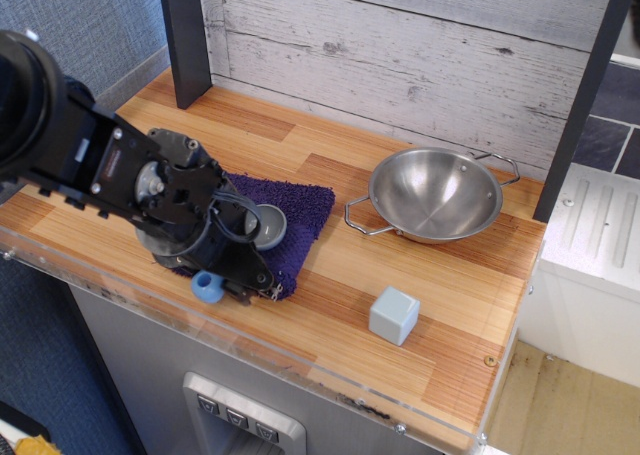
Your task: Move spoon to just above towel
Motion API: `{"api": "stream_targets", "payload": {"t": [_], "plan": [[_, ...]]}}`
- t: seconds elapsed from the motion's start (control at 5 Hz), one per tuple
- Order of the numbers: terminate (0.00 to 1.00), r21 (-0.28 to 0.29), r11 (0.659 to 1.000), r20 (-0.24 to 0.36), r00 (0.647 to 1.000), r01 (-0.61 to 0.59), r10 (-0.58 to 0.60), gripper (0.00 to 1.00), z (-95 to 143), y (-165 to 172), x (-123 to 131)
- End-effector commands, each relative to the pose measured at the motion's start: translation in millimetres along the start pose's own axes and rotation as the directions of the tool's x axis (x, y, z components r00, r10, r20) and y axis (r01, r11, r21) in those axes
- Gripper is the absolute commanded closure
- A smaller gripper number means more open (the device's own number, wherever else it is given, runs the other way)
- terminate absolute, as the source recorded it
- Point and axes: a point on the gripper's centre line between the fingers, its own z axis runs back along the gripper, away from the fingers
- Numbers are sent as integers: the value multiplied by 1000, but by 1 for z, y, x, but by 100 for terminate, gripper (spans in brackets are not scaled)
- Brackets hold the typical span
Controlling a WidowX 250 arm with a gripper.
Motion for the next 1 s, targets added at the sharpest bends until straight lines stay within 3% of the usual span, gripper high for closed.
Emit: {"api": "stream_targets", "payload": {"t": [0.0,0.2,0.6,0.8], "plan": [[0,17,1000,29,1000,-8,8,100,7,4,5],[0,22,1000,35,999,-8,7,100,10,6,6],[0,38,998,131,991,-40,35,100,30,3,33],[0,29,993,185,977,-114,107,100,33,5,51]]}}
